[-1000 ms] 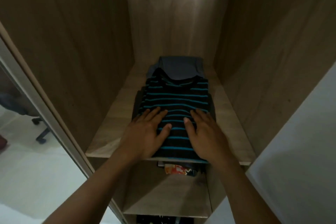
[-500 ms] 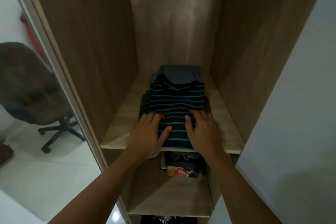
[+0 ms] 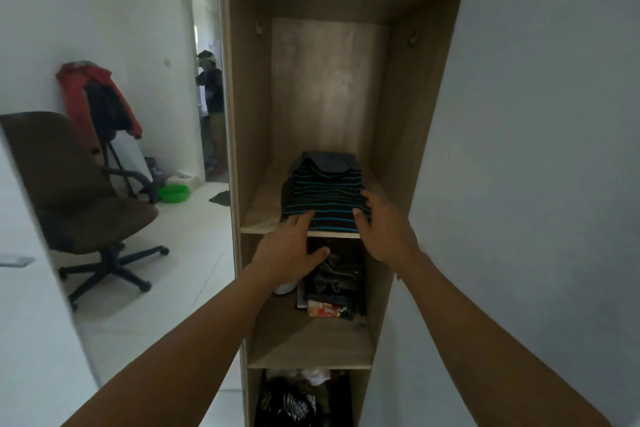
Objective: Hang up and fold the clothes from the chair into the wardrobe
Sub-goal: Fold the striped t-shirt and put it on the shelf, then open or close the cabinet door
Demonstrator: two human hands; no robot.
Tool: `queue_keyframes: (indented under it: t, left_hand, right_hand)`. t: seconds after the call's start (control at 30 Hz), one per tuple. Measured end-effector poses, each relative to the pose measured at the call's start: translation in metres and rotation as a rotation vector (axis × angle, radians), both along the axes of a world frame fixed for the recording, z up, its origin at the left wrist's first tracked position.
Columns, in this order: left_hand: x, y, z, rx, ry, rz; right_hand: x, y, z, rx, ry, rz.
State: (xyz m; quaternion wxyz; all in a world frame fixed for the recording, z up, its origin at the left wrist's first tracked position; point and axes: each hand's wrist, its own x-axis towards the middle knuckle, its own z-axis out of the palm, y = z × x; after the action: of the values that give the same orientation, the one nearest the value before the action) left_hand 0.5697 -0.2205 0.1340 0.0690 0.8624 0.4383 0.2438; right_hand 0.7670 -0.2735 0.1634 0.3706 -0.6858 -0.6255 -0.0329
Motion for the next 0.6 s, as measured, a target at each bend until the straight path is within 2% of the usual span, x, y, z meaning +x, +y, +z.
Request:
queue_keyframes:
  t: [0.17,0.27,0.37,0.53,0.6]
  left_hand:
    - [0.021,-0.073,0.055,0.031,-0.017,-0.088]
    - [0.052,-0.124,0.1,0.063,-0.106,-0.237]
    - [0.085,-0.176,0.138,0.09,-0.194,-0.378]
    - [0.131,-0.254,0.177,0.132,-0.209,-0.568]
    - [0.147,-0.28,0.186,0.136,-0.192,-0.611]
  right_hand:
    - [0.005,-0.108,0.09,0.209,-0.144,-0.095]
    - [0.025,-0.181,0.153,0.375,-0.314,-0.203]
    - [0.046,-0.249,0.2,0.544,-0.383,-0.299]
    - [0.077,-0.322,0.221,0.695,-0.412,-0.355]
    - [0.091,-0.337,0.216,0.663,-0.259,-0.305]
